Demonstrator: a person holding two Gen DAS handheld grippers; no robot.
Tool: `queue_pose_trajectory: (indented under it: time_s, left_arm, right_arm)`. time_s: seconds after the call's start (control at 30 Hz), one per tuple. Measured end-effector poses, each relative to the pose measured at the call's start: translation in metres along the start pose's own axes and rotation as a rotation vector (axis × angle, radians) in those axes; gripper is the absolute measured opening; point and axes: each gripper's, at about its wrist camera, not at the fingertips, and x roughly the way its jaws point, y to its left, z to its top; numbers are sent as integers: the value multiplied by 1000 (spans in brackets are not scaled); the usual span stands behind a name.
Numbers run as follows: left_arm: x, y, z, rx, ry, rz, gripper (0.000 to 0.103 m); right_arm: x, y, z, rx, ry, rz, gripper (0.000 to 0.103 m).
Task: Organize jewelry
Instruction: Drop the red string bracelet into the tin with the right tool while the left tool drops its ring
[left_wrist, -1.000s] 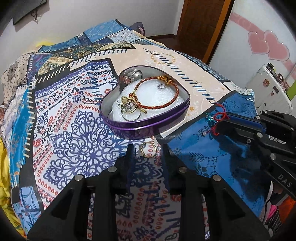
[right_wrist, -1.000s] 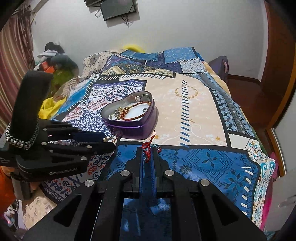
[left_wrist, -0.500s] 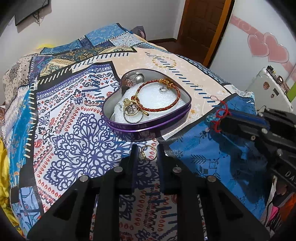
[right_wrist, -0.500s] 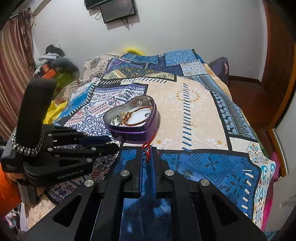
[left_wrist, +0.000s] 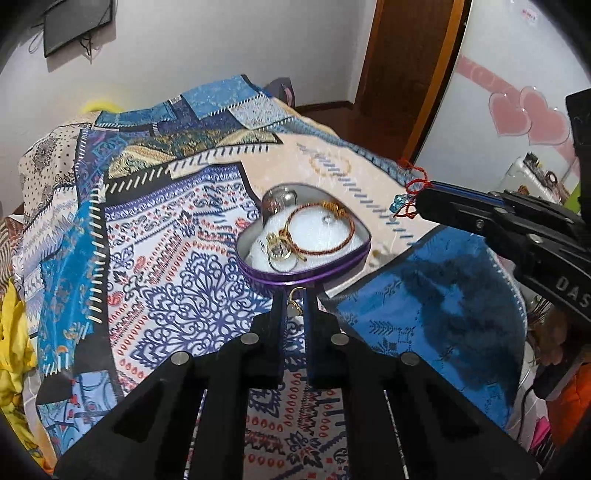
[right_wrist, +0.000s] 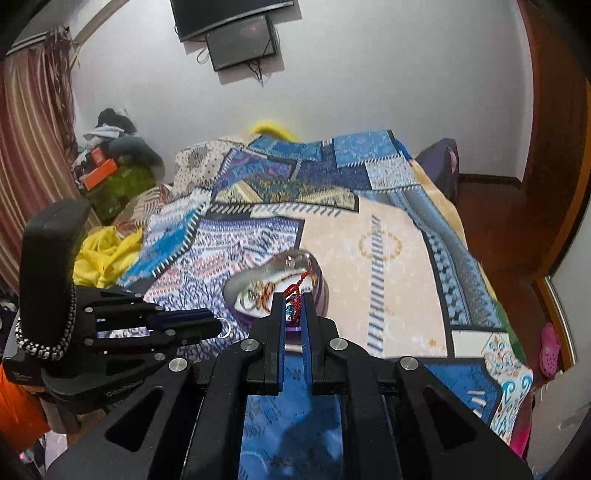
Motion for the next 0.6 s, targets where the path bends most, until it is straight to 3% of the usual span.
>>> queue_pose_trajectory:
  time_s: [0.6]
  left_arm:
    - [3, 4, 29, -16, -44, -16, 7]
  right_arm:
    - [12, 6, 27, -12, -26, 30, 7]
